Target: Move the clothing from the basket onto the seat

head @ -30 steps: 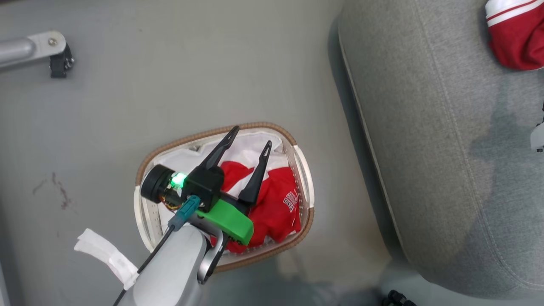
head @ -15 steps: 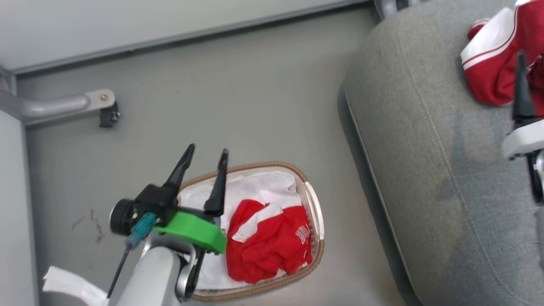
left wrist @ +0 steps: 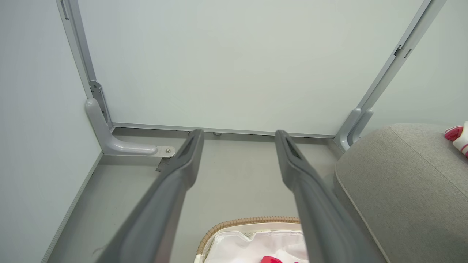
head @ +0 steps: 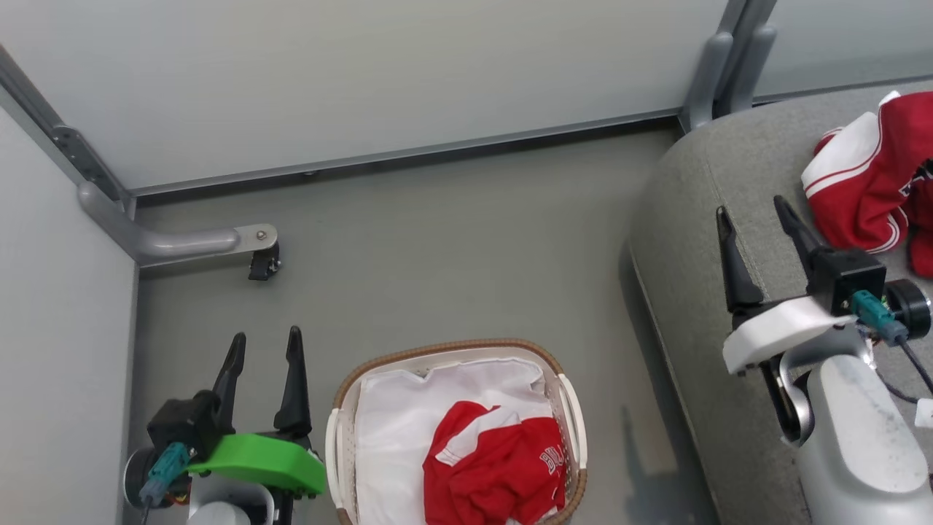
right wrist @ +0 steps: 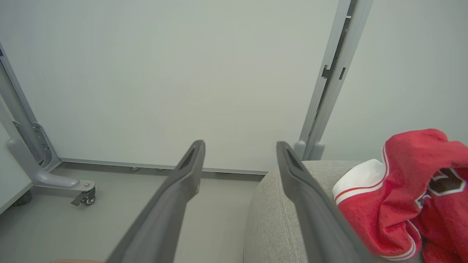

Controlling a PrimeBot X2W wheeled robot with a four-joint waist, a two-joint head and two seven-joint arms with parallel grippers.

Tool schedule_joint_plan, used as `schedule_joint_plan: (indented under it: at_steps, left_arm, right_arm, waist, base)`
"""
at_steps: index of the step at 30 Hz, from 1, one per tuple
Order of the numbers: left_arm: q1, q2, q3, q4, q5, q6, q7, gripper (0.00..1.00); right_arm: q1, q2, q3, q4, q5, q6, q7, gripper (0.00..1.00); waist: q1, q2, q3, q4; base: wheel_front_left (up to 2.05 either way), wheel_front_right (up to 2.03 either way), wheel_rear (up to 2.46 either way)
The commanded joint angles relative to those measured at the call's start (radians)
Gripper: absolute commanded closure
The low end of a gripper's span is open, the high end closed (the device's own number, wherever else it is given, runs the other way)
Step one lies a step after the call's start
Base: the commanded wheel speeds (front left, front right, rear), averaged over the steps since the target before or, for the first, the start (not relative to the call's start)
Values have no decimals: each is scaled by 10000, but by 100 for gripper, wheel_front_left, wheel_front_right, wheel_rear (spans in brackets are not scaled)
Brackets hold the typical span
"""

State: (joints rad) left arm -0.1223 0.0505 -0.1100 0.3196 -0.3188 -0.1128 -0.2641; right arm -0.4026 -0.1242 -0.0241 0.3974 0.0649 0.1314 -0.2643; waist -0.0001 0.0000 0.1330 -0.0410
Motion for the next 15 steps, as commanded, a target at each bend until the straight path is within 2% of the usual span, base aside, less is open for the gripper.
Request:
schedule_joint_plan:
  at_steps: [1,7,15]
  left_arm:
    - [287,3,60,-25,-79,72,-6,0]
    - [997,3,193,11,-230,154,-7,0]
    - [1556,4,368,-145,-247,191,-6,0]
  right_arm:
    - [360,118,12,-61,77,-14,-4,0]
    - [1675,640,190,-440,91,-14,-4,0]
    - [2993,697,538,-781,995,-14,-4,0]
  waist:
    - [1,0,-461,417]
    - [1,0,-889,688]
    - [1,0,-1106,741]
  base:
    - [0,0,0]
    - [0,0,0]
    - [0,0,0]
